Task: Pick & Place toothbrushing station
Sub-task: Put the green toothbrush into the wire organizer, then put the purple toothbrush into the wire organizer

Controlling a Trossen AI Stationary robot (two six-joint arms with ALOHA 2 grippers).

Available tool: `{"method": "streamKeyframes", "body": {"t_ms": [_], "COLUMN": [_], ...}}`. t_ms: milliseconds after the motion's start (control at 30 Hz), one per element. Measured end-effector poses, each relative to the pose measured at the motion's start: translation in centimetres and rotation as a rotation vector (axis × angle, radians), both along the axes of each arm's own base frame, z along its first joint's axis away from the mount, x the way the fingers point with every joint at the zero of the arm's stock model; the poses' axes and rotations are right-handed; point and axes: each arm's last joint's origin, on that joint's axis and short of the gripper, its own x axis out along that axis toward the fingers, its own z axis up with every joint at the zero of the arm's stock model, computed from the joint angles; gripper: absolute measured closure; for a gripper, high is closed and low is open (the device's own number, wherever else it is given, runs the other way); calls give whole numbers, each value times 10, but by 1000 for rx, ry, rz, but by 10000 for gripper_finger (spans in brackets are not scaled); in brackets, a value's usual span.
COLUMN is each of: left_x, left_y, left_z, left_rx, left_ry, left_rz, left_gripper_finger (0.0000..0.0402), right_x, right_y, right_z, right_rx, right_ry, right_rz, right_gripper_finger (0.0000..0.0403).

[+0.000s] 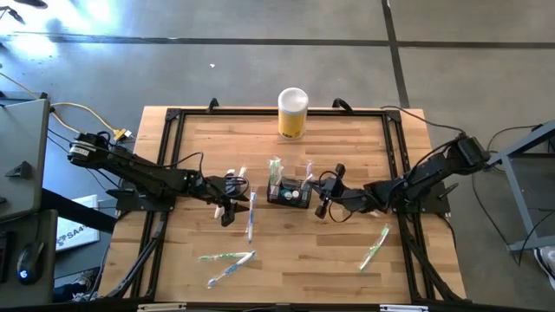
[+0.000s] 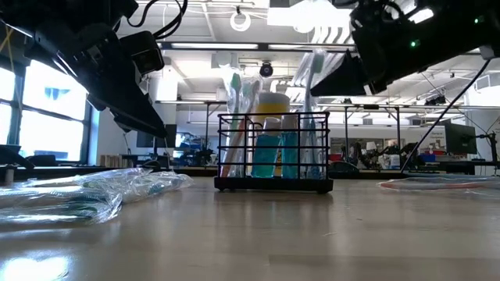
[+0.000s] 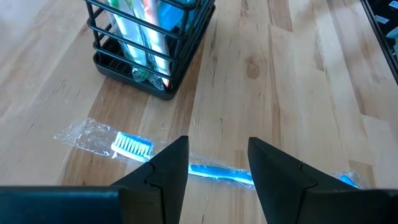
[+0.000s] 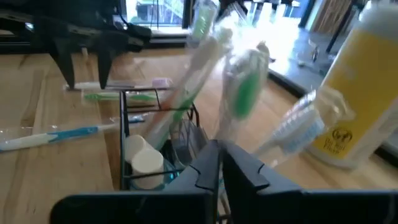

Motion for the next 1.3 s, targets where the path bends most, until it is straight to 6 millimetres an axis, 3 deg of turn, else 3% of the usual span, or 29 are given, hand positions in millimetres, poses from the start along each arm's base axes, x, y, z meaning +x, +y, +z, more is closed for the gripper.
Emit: {"method": "streamKeyframes", "body": {"t_ms": [100,300,500,700,900,1100,1300], "left_x": [0,0,-1,-7,-23,-43,-52], "left_y": [0,0,0,0,5,15,20], "left_z": [0,0,1,11,23,19,9], "left_rx": [0,0,-7,-36,-9,-89,-87], "left_ry": [0,0,-2,-33,-19,89,183], "left_rz": [0,0,-10,-25,34,391,577], "left_gripper_finger": [240,240,240,240,240,240,240], "right_x": [0,1,-8,-25,-38,-38,-37], "right_y": [-5,-6,7,22,33,35,31], "right_z": [-3,-2,15,41,56,55,52], "right_rx": [34,35,-10,-32,-6,-9,-19], "right_ry": [13,4,-31,-111,-171,-162,-138], "right_rz": [-20,-23,47,143,206,219,206], "right_gripper_finger": [359,259,198,192,202,203,202]}}
